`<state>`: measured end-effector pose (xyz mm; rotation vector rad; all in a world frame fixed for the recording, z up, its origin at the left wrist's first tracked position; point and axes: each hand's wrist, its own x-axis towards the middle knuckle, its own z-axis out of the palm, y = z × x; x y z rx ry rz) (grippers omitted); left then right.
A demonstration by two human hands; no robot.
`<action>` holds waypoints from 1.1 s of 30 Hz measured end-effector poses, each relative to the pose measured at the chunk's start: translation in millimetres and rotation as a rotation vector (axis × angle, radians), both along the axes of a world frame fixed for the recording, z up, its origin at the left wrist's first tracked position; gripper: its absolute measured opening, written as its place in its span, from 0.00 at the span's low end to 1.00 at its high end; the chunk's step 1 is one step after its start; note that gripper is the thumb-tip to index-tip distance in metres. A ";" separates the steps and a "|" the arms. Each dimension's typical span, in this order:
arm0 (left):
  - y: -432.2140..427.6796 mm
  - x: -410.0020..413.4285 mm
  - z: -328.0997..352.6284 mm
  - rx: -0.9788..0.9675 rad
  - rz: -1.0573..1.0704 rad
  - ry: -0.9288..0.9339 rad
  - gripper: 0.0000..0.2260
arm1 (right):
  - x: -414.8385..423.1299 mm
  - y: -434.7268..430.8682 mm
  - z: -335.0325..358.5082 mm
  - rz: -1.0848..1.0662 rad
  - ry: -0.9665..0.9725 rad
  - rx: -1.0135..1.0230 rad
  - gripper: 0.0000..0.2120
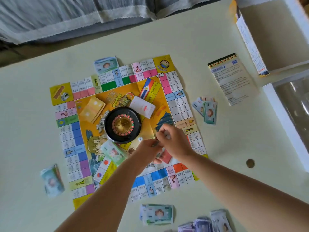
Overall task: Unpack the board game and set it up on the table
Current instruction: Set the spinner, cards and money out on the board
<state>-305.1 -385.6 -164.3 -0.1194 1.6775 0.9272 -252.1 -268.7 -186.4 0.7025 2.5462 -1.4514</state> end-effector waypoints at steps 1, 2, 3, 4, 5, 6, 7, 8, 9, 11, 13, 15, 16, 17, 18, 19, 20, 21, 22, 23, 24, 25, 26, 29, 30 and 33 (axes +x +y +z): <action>-11.1 3.0 1.5 0.000 0.007 0.012 0.07 | 2.3 -9.9 -0.1 0.009 -0.009 -0.027 0.10; -19.1 5.1 2.2 0.002 0.009 0.029 0.07 | 4.5 -16.7 0.4 0.011 -0.017 -0.054 0.10; -30.4 8.4 4.2 0.001 0.020 0.050 0.07 | 6.8 -26.8 2.0 0.019 -0.036 -0.074 0.11; -38.9 10.7 4.9 -0.007 0.041 0.064 0.06 | 9.1 -33.9 4.3 0.020 -0.051 -0.100 0.12; -47.8 12.9 6.4 -0.022 0.070 0.077 0.05 | 12.1 -42.1 6.6 0.020 -0.059 -0.132 0.13; -55.3 14.6 7.7 -0.040 0.102 0.083 0.04 | 14.7 -48.8 9.3 0.026 -0.062 -0.171 0.13; -67.5 16.6 8.5 -0.059 0.131 0.087 0.04 | 16.9 -58.6 13.4 0.047 -0.075 -0.205 0.14; -80.3 18.3 8.5 -0.081 0.152 0.095 0.03 | 19.5 -68.1 16.3 0.085 -0.088 -0.229 0.14; -91.8 19.6 7.9 -0.116 0.146 0.108 0.04 | 22.4 -75.9 17.2 0.135 -0.095 -0.234 0.15; -114.2 22.0 4.7 -0.197 0.136 0.141 0.06 | 28.3 -88.3 12.5 0.229 -0.080 -0.160 0.10; -131.7 22.5 3.9 -0.252 0.128 0.182 0.07 | 33.1 -95.9 5.5 0.250 -0.044 -0.061 0.04; -143.3 21.8 4.2 -0.271 0.090 0.227 0.08 | 37.0 -101.2 4.0 0.231 -0.071 -0.082 0.07; -149.3 21.3 4.3 -0.272 0.082 0.250 0.08 | 37.3 -105.1 4.9 0.243 -0.106 -0.120 0.06; -154.0 20.0 4.6 -0.274 0.095 0.265 0.08 | 36.7 -108.9 5.9 0.264 -0.139 -0.160 0.05; -156.5 18.3 3.7 -0.273 0.119 0.287 0.07 | 35.5 -110.9 6.9 0.283 -0.164 -0.186 0.03; -158.4 16.2 2.3 -0.272 0.153 0.296 0.06 | 33.3 -112.6 6.8 0.281 -0.179 -0.211 0.03; -160.5 14.0 0.3 -0.263 0.187 0.305 0.04 | 29.8 -115.0 6.3 0.255 -0.187 -0.236 0.02; -161.1 11.4 -0.8 -0.244 0.231 0.309 0.03 | 25.5 -116.4 5.3 0.202 -0.195 -0.264 0.02; -160.9 8.5 -2.8 -0.216 0.287 0.311 0.03 | 20.2 -116.8 4.4 0.143 -0.200 -0.292 0.03; -160.9 5.5 -4.9 -0.191 0.355 0.305 0.02 | 14.4 -117.9 2.3 0.098 -0.205 -0.309 0.03; -160.3 2.2 -7.3 -0.175 0.425 0.303 0.03 | 8.6 -118.5 1.2 0.072 -0.208 -0.313 0.04; -159.4 -1.2 -9.1 -0.177 0.489 0.294 0.06 | 2.7 -119.7 -0.5 0.054 -0.208 -0.312 0.04; -159.2 -4.3 -12.7 -0.188 0.545 0.288 0.09 | -3.0 -120.6 -2.7 0.041 -0.206 -0.307 0.04; -158.9 -9.0 -21.9 -0.250 0.613 0.246 0.15 | -17.0 -123.1 -11.4 0.016 -0.205 -0.221 0.05; -158.2 -9.4 -24.9 -0.256 0.617 0.217 0.15 | -20.1 -124.0 -15.5 0.006 -0.205 -0.178 0.04; -152.5 -7.3 -29.0 -0.247 0.606 0.152 0.09 | -24.2 -126.9 -24.9 0.006 -0.166 -0.042 0.02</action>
